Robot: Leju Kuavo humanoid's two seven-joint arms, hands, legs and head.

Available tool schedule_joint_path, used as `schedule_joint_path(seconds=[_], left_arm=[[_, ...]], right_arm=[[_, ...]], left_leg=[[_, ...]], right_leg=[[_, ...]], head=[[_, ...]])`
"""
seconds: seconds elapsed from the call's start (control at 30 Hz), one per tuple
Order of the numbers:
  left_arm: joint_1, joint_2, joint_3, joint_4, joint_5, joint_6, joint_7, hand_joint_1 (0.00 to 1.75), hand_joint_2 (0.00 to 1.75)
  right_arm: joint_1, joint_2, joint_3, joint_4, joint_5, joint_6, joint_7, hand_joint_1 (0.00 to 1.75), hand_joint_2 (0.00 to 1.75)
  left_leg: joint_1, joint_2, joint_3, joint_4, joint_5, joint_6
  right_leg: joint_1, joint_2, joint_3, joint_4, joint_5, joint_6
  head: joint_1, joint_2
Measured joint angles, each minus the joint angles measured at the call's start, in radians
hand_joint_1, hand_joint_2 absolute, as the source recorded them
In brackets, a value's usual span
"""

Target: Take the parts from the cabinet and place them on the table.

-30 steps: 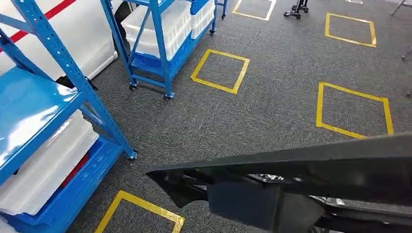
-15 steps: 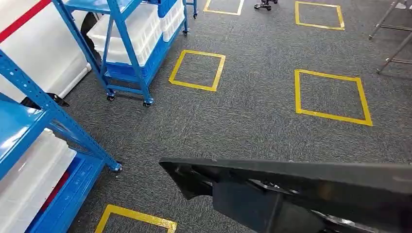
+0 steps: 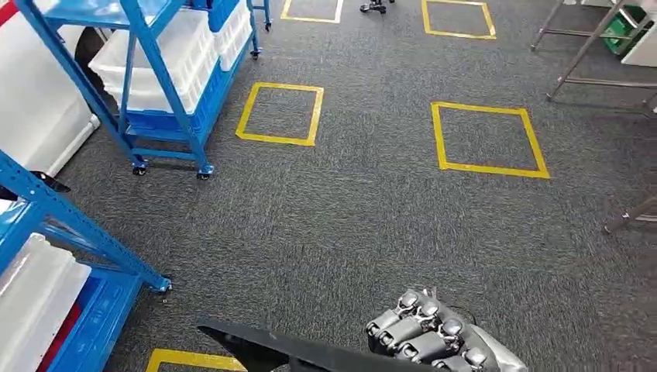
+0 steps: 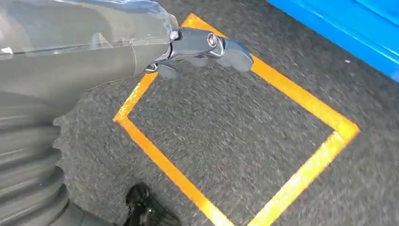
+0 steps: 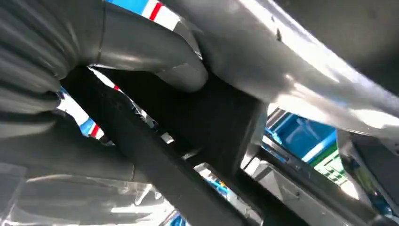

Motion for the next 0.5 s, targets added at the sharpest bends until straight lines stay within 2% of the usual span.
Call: schedule_joint_path(seconds=[0.03, 0.07, 0.1, 0.13, 0.17, 0.2, 0.27, 0.33, 0.37, 0.4, 0.43, 0.5], left_arm=[[0.001, -0.005, 0.010, 0.001, 0.012, 0.012, -0.001, 0.00, 1.75], [0.000, -0.014, 0.022, 0.002, 0.029, 0.027, -0.005, 0.00, 1.75], [-0.003, -0.022, 0.036, 0.002, 0.044, 0.041, -0.011, 0.00, 1.75], [-0.007, -0.032, 0.048, 0.002, 0.055, 0.052, -0.018, 0.00, 1.75], [-0.010, -0.040, 0.060, 0.002, 0.061, 0.057, -0.023, 0.00, 1.75], [-0.011, -0.046, 0.068, 0.002, 0.066, 0.061, -0.027, 0.00, 1.75], [-0.010, -0.059, 0.077, 0.002, 0.059, 0.047, -0.037, 0.00, 1.75], [-0.010, -0.064, 0.075, -0.002, 0.022, -0.008, -0.039, 0.00, 1.75], [-0.010, -0.061, 0.065, -0.005, -0.005, -0.046, -0.038, 0.00, 1.75], [-0.009, -0.056, 0.054, -0.006, -0.030, -0.080, -0.037, 0.00, 1.75], [-0.009, -0.050, 0.046, -0.006, -0.044, -0.095, -0.037, 0.00, 1.75], [-0.003, -0.037, 0.032, -0.006, -0.058, -0.108, -0.035, 0.00, 1.75]], right_arm=[[-0.008, 0.002, 0.003, 0.007, -0.017, 0.015, 0.000, 1.75, 1.75], [-0.025, 0.009, 0.005, 0.019, -0.042, 0.044, 0.000, 1.75, 1.75], [-0.049, 0.020, 0.004, 0.033, -0.070, 0.078, 0.000, 1.75, 1.75], [-0.071, 0.034, 0.000, 0.047, -0.094, 0.113, 0.000, 1.75, 1.75], [-0.089, 0.050, -0.007, 0.059, -0.112, 0.144, 0.000, 1.75, 1.75], [-0.105, 0.063, -0.015, 0.070, -0.121, 0.171, 0.000, 1.75, 1.75], [-0.129, 0.093, -0.037, 0.093, -0.123, 0.213, 0.002, 1.75, 1.75], [-0.132, 0.113, -0.068, 0.103, -0.101, 0.223, 0.008, 1.75, 1.75], [-0.129, 0.120, -0.095, 0.104, -0.086, 0.219, 0.003, 1.75, 1.75], [-0.125, 0.121, -0.127, 0.105, -0.073, 0.212, -0.002, 1.75, 1.75], [-0.116, 0.121, -0.151, 0.105, -0.065, 0.209, -0.002, 1.75, 1.75], [-0.087, 0.121, -0.189, 0.104, -0.059, 0.205, -0.001, 1.75, 1.75]], left_leg=[[0.000, 0.009, 0.000, 0.000, -0.001, 0.000], [-0.001, 0.019, 0.002, 0.000, -0.002, 0.000], [-0.001, 0.029, 0.004, 0.001, -0.004, -0.001], [-0.002, 0.037, 0.008, 0.000, -0.006, -0.003], [-0.002, 0.043, 0.013, 0.000, -0.008, -0.005], [-0.006, 0.048, 0.014, 0.000, -0.010, -0.009], [-0.007, 0.062, 0.013, 0.001, -0.013, -0.020], [-0.007, 0.075, 0.020, -0.003, -0.014, -0.029], [-0.005, 0.062, 0.017, 0.002, -0.023, -0.036], [-0.001, 0.023, 0.010, 0.029, -0.041, -0.039], [-0.001, 0.001, -0.021, 0.095, -0.080, -0.041], [0.000, -0.010, -0.107, 0.266, -0.153, -0.048]], right_leg=[[-0.001, -0.002, -0.015, 0.029, 0.000, 0.001], [-0.001, -0.004, -0.006, 0.006, 0.024, 0.002], [-0.001, -0.006, 0.027, -0.061, 0.067, -0.001], [0.001, -0.014, 0.080, -0.159, 0.116, -0.005], [0.005, -0.040, 0.130, -0.251, 0.152, -0.014], [0.017, -0.071, 0.149, -0.290, 0.133, -0.020], [0.022, -0.053, 0.142, -0.293, 0.138, -0.028], [0.023, -0.035, 0.141, -0.300, 0.141, -0.035], [0.010, -0.029, 0.155, -0.316, 0.148, -0.041], [0.012, -0.025, 0.160, -0.320, 0.149, -0.044], [0.012, -0.022, 0.161, -0.320, 0.149, -0.052], [0.013, -0.004, 0.160, -0.319, 0.148, -0.054]], head=[[0.001, 0.000], [0.001, 0.000], [0.004, 0.000], [0.008, 0.000], [0.011, 0.000], [0.012, 0.000], [0.016, 0.000], [0.019, 0.000], [0.018, 0.000], [0.018, 0.000], [0.014, 0.000], [0.013, 0.000]])
